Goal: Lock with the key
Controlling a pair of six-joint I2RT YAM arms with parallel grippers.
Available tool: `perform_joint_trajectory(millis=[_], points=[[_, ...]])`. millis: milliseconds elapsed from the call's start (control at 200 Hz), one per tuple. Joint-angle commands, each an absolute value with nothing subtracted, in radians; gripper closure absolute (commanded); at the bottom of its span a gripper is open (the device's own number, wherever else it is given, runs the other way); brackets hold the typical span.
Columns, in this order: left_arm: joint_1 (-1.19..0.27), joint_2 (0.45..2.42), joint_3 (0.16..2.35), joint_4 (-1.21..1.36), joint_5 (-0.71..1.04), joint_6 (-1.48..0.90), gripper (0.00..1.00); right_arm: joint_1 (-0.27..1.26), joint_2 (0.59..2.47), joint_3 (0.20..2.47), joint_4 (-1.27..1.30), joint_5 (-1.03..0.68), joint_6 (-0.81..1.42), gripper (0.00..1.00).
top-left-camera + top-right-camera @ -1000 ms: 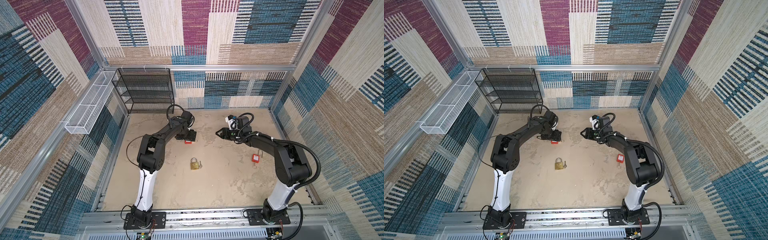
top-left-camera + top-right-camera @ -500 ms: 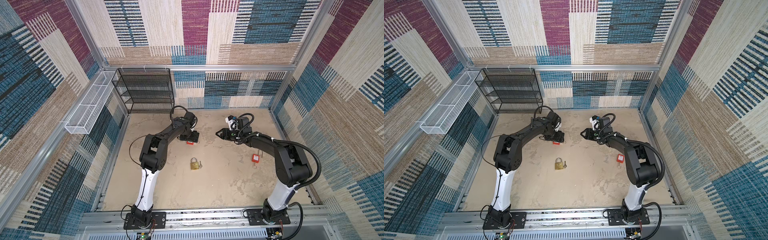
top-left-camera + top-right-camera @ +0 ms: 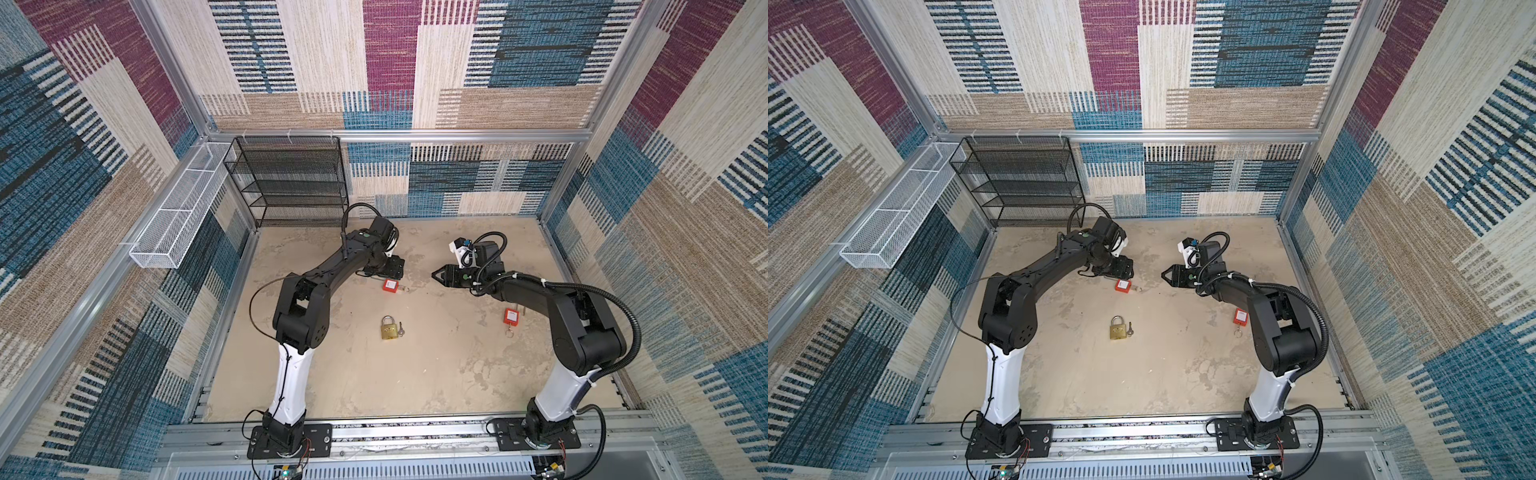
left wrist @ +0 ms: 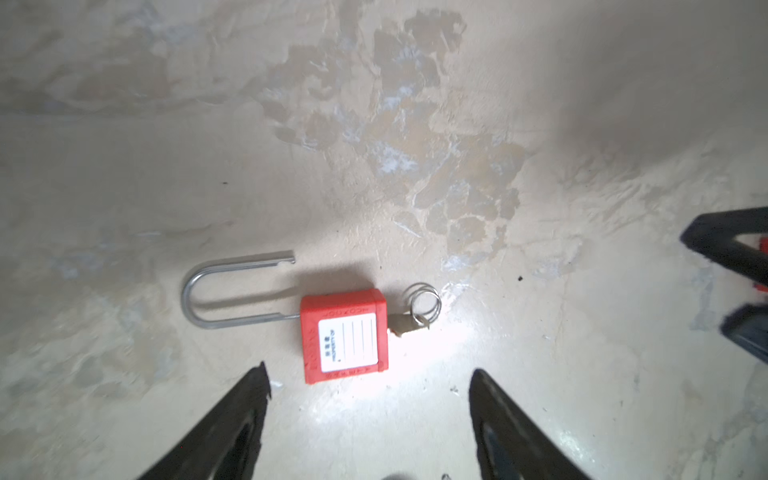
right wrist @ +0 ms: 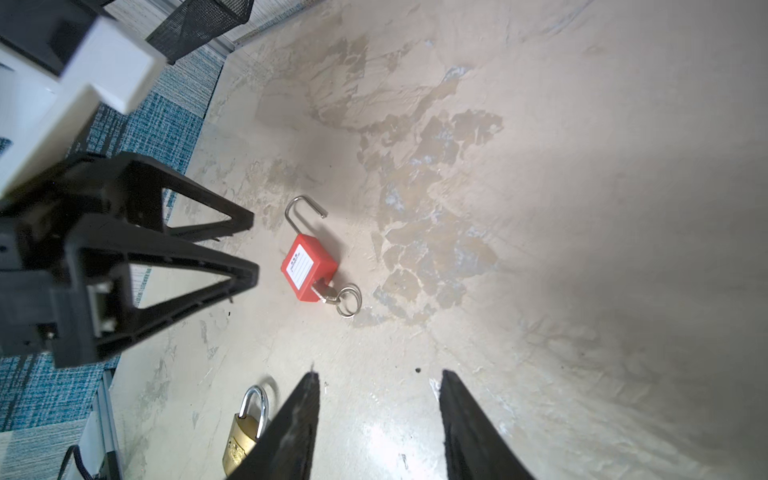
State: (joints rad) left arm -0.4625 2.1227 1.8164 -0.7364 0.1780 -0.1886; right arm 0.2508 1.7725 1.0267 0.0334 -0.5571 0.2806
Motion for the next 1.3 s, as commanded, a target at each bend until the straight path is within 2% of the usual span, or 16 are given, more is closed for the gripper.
perform_joint_trajectory(millis=[0, 145, 441, 651, 892, 1297], points=[[-0.427, 2.060, 1.755, -0.703, 0.246, -0.243, 0.23, 0.278, 1.776, 1.058, 0.077, -0.551, 0.185, 0.49], [-0.365, 1.945, 1.582, -0.608, 0.309, -0.301, 0.23, 0.365, 1.836, 1.144, 0.061, -0.494, 0.118, 0.44], [-0.235, 1.761, 1.314, -0.506, 0.402, -0.347, 0.23, 0.513, 2.088, 1.478, -0.171, -0.375, 0.052, 0.31], [-0.170, 1.689, 1.194, -0.466, 0.447, -0.331, 0.23, 0.538, 2.224, 1.684, -0.335, -0.371, 0.025, 0.31], [-0.114, 1.641, 1.115, -0.454, 0.481, -0.314, 0.23, 0.577, 2.295, 1.774, -0.407, -0.348, -0.032, 0.31], [-0.099, 1.628, 1.087, -0.430, 0.510, -0.328, 0.23, 0.609, 2.279, 1.735, -0.463, -0.218, -0.057, 0.38]])
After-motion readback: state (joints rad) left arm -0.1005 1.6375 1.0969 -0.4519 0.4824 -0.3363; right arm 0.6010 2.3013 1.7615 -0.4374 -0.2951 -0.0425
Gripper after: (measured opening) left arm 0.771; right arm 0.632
